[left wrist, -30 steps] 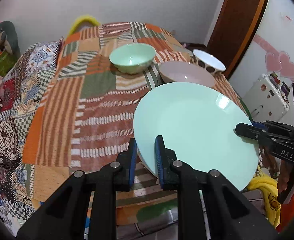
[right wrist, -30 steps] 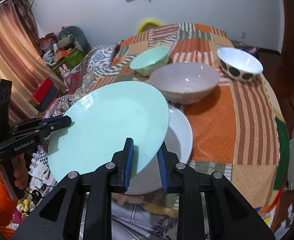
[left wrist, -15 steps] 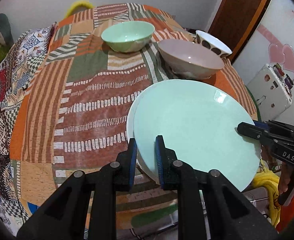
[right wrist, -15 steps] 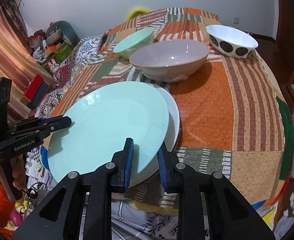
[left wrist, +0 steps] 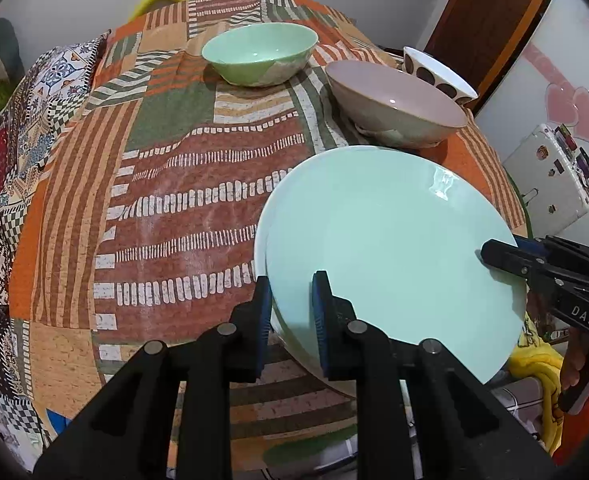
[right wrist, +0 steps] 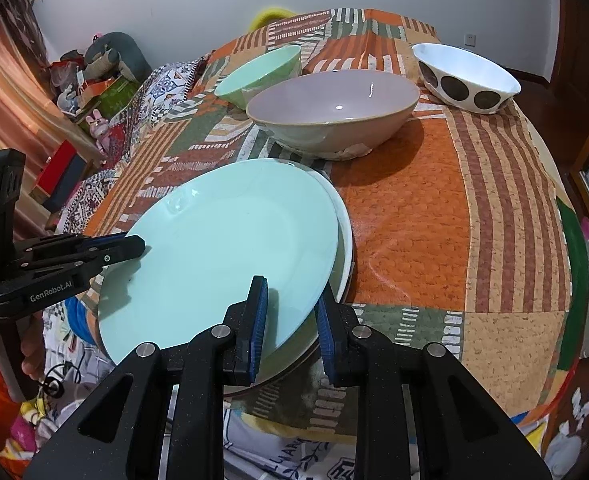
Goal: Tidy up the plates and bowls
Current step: 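Lower the mint-green plate onto the plate stack and open the left gripper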
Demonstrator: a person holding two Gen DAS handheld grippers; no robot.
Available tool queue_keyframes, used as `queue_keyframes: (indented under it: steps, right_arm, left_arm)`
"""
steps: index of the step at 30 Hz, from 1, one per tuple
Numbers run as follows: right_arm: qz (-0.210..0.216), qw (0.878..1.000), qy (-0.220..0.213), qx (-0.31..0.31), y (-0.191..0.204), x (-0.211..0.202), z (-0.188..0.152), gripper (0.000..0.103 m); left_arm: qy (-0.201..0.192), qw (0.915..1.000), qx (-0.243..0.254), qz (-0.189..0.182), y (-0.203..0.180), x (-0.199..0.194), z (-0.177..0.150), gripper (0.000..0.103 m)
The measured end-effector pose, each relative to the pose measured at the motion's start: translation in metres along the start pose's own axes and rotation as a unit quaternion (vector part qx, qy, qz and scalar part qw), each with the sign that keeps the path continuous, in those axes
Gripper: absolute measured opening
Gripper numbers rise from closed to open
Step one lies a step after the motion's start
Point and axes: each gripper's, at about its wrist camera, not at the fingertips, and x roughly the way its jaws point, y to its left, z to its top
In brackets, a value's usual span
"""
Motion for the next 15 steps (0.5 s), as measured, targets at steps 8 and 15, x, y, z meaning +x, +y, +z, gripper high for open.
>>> queue_keyframes:
  steps: [8,15]
  right_arm:
    - [0.000,1.000,0.003,0.000,0.002,0.004,0.004,0.022]
    - [-0.005,1.000,0.001,0.002,0.002,0.002,0.006,0.024]
  left_arm:
    - [0.000,0.9995,0.030,0.005,-0.008,0.002,-0.002,0.020]
    - [-0.007,0.9989,0.046,0.008,-0.021,0.003,-0.004,0.020]
